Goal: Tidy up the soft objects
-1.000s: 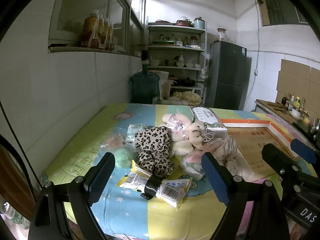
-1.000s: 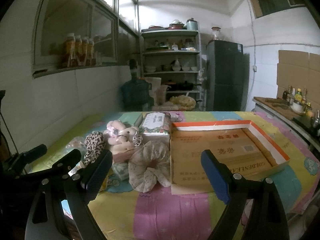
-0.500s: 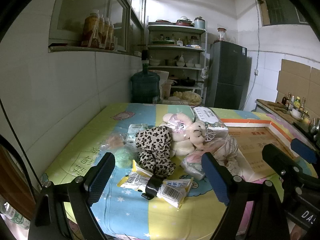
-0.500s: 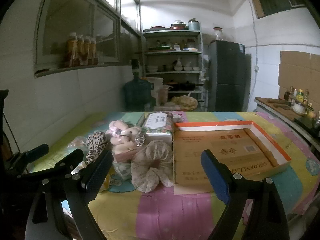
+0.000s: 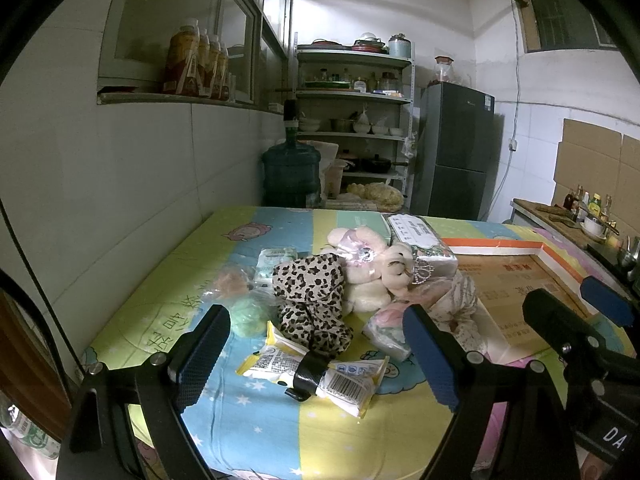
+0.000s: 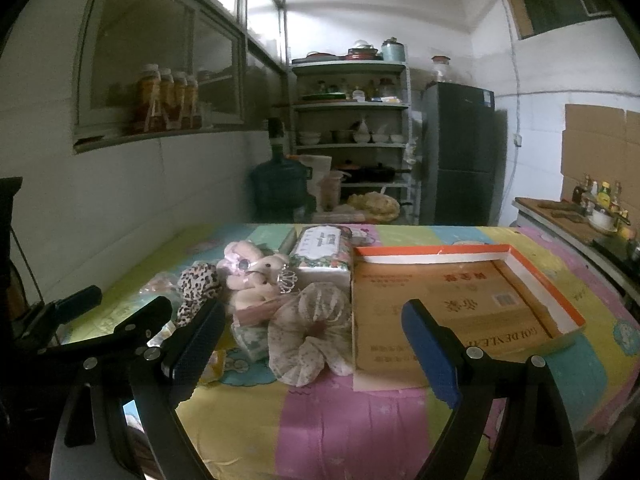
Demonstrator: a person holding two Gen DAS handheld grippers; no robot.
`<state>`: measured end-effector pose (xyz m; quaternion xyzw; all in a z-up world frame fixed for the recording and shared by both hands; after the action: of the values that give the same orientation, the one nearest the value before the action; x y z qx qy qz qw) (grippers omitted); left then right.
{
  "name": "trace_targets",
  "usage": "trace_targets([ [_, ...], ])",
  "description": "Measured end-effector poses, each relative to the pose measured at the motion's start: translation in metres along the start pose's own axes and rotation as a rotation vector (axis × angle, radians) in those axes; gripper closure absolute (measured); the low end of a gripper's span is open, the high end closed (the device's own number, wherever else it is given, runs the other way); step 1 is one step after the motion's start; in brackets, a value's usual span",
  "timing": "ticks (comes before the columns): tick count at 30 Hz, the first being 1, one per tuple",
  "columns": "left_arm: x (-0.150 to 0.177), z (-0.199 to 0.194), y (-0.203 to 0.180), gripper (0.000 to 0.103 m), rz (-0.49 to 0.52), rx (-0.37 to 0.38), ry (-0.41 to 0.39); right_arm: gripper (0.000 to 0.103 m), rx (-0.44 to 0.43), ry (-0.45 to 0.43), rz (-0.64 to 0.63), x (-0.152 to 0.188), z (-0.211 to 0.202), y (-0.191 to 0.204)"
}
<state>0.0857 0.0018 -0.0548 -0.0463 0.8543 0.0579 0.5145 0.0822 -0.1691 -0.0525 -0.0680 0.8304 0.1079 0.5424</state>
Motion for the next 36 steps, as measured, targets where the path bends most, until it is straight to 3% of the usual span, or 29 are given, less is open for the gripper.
trace_targets([
  [24, 0.006, 0.01, 0.015, 0.014, -0.021, -0.017, 0.018, 0.012, -0.023, 0.01, -0.001, 0.004, 0.004, 0.011],
  [36, 0.026, 0.029, 0.068, 0.014, -0.129, -0.035, 0.047, 0.012, -0.181, 0.092, 0.008, 0.027, 0.03, 0.035],
])
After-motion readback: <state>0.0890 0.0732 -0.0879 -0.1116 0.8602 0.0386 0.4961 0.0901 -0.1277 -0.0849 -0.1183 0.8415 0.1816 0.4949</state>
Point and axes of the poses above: each gripper's, at about its wrist camera, not at the fingertips, and z roughly the way its jaws point, y to its left, x to its underside, the point moved 10 cm from there along z, roughly the way its jaws point, and after that the axes turned 9 degrees about -x, right-handed, at the moved point
